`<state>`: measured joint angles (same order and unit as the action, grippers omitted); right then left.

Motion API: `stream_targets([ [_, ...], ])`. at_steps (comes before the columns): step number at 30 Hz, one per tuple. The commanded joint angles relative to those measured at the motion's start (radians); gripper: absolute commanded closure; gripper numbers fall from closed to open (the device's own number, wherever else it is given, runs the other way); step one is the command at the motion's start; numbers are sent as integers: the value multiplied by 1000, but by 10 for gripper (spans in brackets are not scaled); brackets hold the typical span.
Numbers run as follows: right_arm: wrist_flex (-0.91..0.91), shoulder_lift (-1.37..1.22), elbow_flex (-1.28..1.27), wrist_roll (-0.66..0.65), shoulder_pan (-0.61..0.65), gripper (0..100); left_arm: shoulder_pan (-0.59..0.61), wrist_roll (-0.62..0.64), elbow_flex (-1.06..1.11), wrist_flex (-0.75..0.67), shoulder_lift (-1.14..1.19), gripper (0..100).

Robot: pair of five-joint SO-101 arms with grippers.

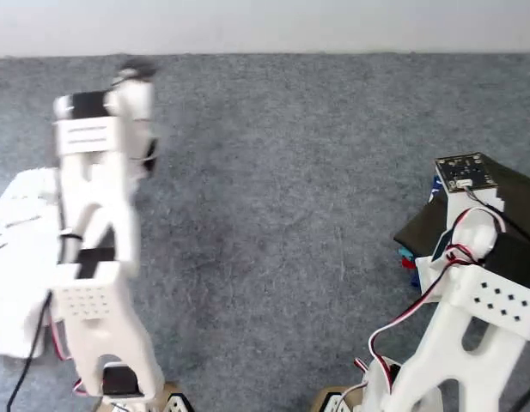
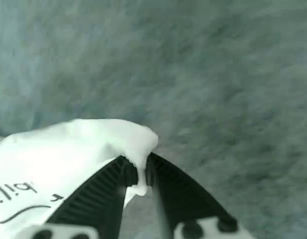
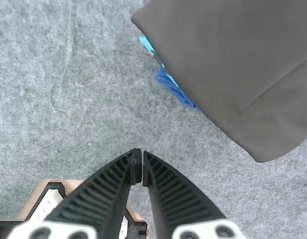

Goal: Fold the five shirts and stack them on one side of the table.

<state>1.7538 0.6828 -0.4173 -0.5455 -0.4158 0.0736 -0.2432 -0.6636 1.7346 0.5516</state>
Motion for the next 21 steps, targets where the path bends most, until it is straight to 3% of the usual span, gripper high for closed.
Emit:
stream_targets([
  [1, 42, 24, 2, 12, 7, 987, -210, 38, -56, 15, -68, 986],
  [5, 42, 21, 2, 12, 7, 987, -399, 43, -58, -40, -68, 986],
  [9, 42, 19, 0, 12, 5, 987, -493, 43, -53, -129, -68, 984],
  [11, 42, 19, 0, 12, 5, 987, -505, 43, -59, -130, -71, 964],
  [15, 42, 19, 0, 12, 4, 987, -499, 51, -79, -57, -78, 835],
  [21, 41, 18, 0, 12, 5, 987, -428, 72, -151, 21, -123, 830],
])
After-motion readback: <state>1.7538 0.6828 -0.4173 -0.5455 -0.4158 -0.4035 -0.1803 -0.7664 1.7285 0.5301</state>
